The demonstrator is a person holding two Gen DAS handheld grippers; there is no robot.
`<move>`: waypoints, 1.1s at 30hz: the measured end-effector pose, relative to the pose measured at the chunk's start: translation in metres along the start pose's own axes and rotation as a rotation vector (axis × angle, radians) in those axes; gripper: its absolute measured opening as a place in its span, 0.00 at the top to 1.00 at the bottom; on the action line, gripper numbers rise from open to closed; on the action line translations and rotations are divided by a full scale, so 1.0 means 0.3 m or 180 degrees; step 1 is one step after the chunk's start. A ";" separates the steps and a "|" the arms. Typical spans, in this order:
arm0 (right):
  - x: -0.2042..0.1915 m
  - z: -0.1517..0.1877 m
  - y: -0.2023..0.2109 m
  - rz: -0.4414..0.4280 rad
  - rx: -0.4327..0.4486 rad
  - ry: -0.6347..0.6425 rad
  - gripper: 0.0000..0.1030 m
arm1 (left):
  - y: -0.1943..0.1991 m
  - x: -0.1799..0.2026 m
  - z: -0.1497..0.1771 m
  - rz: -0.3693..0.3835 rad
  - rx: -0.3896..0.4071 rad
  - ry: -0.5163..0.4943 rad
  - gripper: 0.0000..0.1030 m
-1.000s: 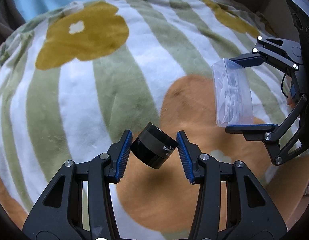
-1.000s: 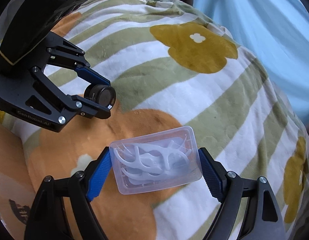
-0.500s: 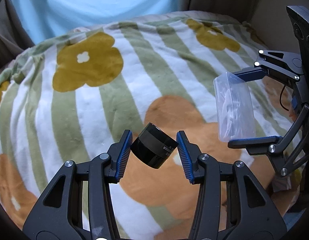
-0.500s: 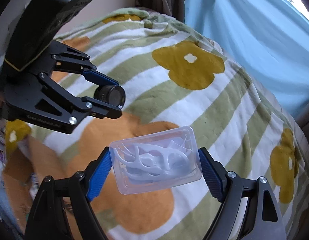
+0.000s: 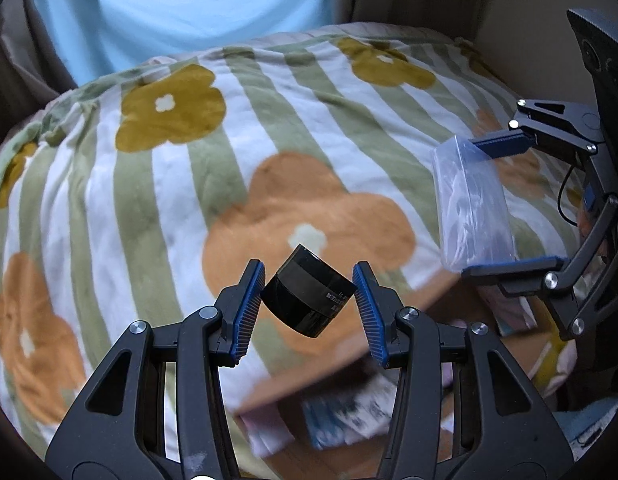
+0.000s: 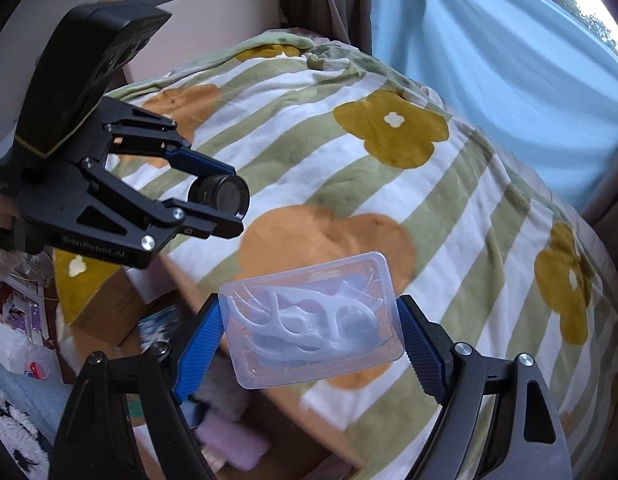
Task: Organize objects
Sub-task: 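Carry the black cap and clear case into the cardboard box and open both tools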
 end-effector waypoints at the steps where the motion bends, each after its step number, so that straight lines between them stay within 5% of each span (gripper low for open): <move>1: -0.017 0.015 0.014 0.0004 0.0004 -0.0019 0.21 | 0.009 0.016 0.025 0.0023 -0.0012 0.0013 0.59; 10: -0.167 0.169 0.065 -0.0039 -0.0110 -0.0150 0.21 | 0.016 0.148 0.253 0.0148 -0.0232 0.0014 0.59; 21: -0.255 0.366 -0.035 -0.0164 -0.0381 -0.0261 0.21 | -0.090 0.243 0.459 0.0262 -0.0473 -0.0076 0.59; 33: -0.256 0.391 -0.082 -0.0242 -0.0413 -0.0368 0.21 | -0.122 0.255 0.512 0.0163 -0.0599 -0.0120 0.59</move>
Point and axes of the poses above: each gripper's, at about its wrist camera, not at the fingertips, and y roughly against the way its jaws point, x to its right, z to its underside, the point moved 7 cm from there along -y, roughly the way its jaws point, and after that the axes turned 4 degrees about -x, right-handed, at the moved point
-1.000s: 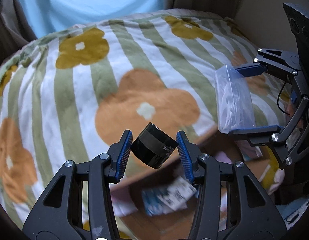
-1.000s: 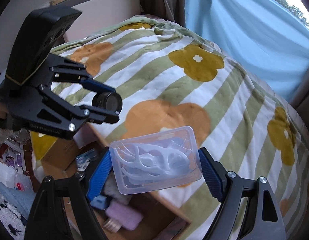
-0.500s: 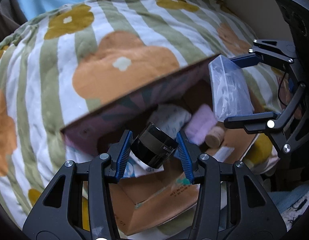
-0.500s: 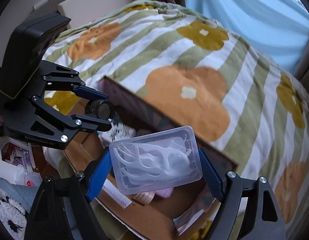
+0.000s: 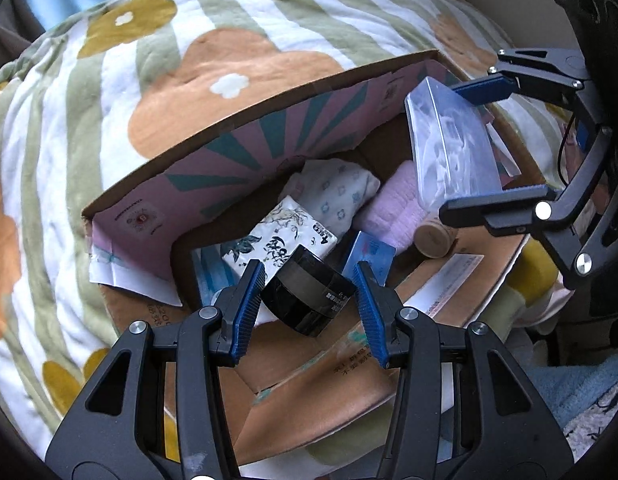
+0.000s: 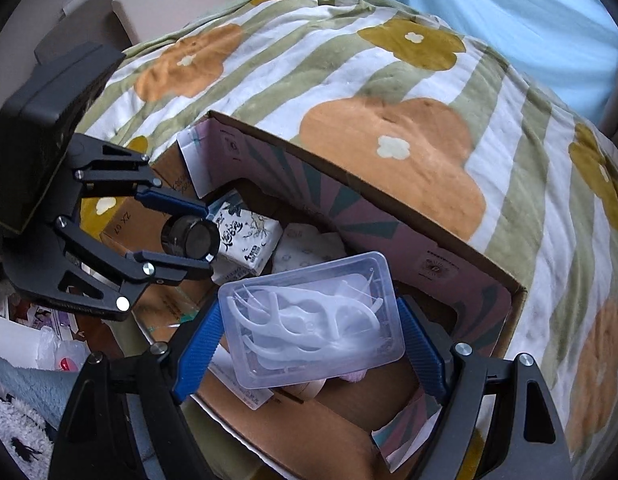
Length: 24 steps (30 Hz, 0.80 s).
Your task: Organize objects
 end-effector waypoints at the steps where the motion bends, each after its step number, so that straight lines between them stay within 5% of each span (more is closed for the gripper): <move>1: 0.000 -0.001 0.003 0.0009 0.0007 -0.0001 0.21 | 0.002 0.001 -0.003 -0.0011 -0.0006 -0.0016 0.59; 5: 0.007 -0.001 0.006 -0.0033 -0.0004 -0.0053 0.20 | 0.009 0.003 -0.012 -0.0114 -0.0032 -0.0085 0.56; 6: 0.010 0.000 0.004 -0.0074 -0.0015 -0.0112 0.20 | 0.012 0.003 -0.013 -0.0095 -0.0023 -0.0072 0.40; 7: 0.014 0.001 -0.001 -0.0138 -0.0040 -0.0168 0.20 | 0.015 0.001 -0.014 -0.0082 -0.0015 -0.0067 0.01; 9: 0.017 0.010 -0.012 -0.0255 -0.0098 -0.0242 0.18 | 0.021 -0.002 -0.012 -0.0065 0.0032 -0.0074 0.00; 12: 0.028 0.034 -0.027 -0.0187 -0.0184 -0.0239 0.00 | 0.003 -0.010 -0.005 -0.0020 0.0023 -0.0057 0.00; 24: 0.063 0.034 -0.011 -0.0029 -0.0129 -0.0314 0.00 | -0.008 -0.013 -0.016 0.0000 0.0028 -0.0027 0.00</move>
Point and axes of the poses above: each gripper's, at about its wrist camera, not at the fingertips, and y roughly against the way its jaws point, x to its right, z to its underside, the point moved 7 cm from there along -y, roughly the way its jaws point, and after that the axes turned 4 degrees about -x, right-handed, at the moved point
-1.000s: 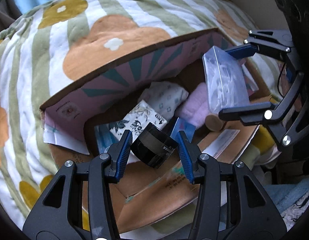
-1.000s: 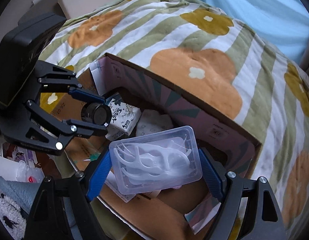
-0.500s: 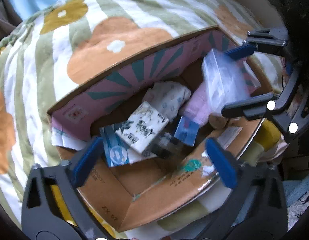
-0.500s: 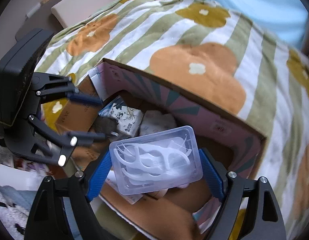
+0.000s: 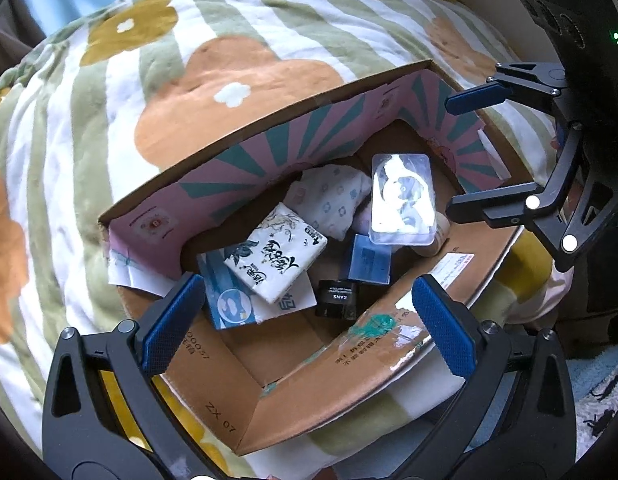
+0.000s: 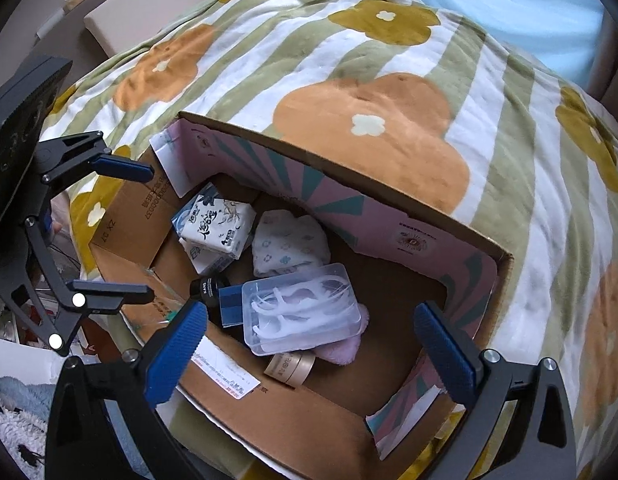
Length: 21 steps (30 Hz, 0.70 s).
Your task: Organize objects
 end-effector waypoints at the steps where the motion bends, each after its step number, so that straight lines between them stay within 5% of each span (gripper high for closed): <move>1: -0.002 -0.001 -0.001 -0.0009 0.0000 0.0003 0.00 | 0.020 0.000 0.002 -0.0001 -0.0001 -0.0006 0.00; 13: -0.003 -0.012 0.003 0.0000 -0.0011 -0.0097 0.00 | 0.070 0.004 -0.012 -0.0052 0.0073 0.0021 0.00; 21: 0.005 -0.066 0.109 0.0156 0.0116 -0.0376 0.00 | 0.204 -0.047 -0.092 -0.0280 0.0260 0.0397 0.00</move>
Point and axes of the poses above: each gripper's, at about its wrist camera, not at the fingertips, and y roughly against the way its jaws point, x to its right, z to its underside, the point moved 7 cm from there along -y, roughly the way its jaws point, and after that the axes turned 4 degrees about -x, right-handed, at the moved point
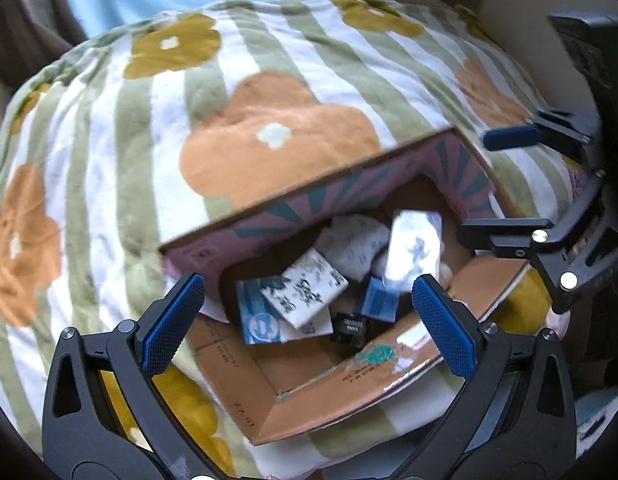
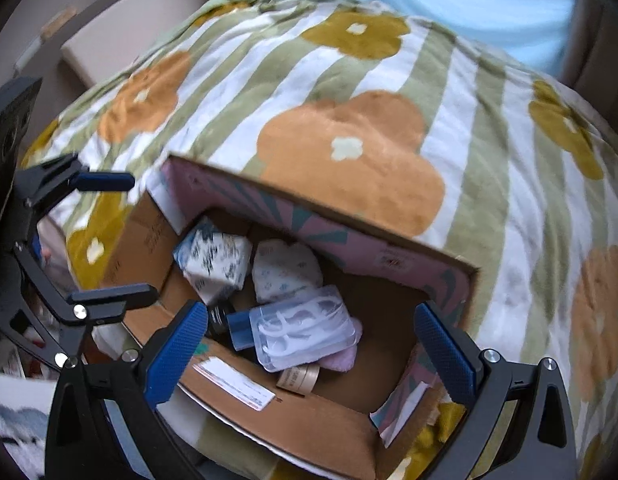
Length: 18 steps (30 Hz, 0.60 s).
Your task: Organize objects
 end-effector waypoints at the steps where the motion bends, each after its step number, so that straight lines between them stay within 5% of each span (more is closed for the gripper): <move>1: 0.005 -0.012 0.021 0.0053 0.0020 -0.0059 0.00 | 0.023 -0.011 -0.019 0.0010 0.0029 0.0079 0.00; 18: 0.094 -0.146 0.294 0.0652 0.0326 -0.1078 0.00 | 0.233 -0.144 -0.174 -0.0235 0.0468 0.0913 0.00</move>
Point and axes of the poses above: each gripper's, at about its wrist camera, not at the fingertips, and y roughly against the way its jaws point, x to its right, z to its underside, the point moved 7 cm from there along -y, roughly the way its jaws point, and after that the axes turned 4 degrees about -x, right-handed, at the moved point
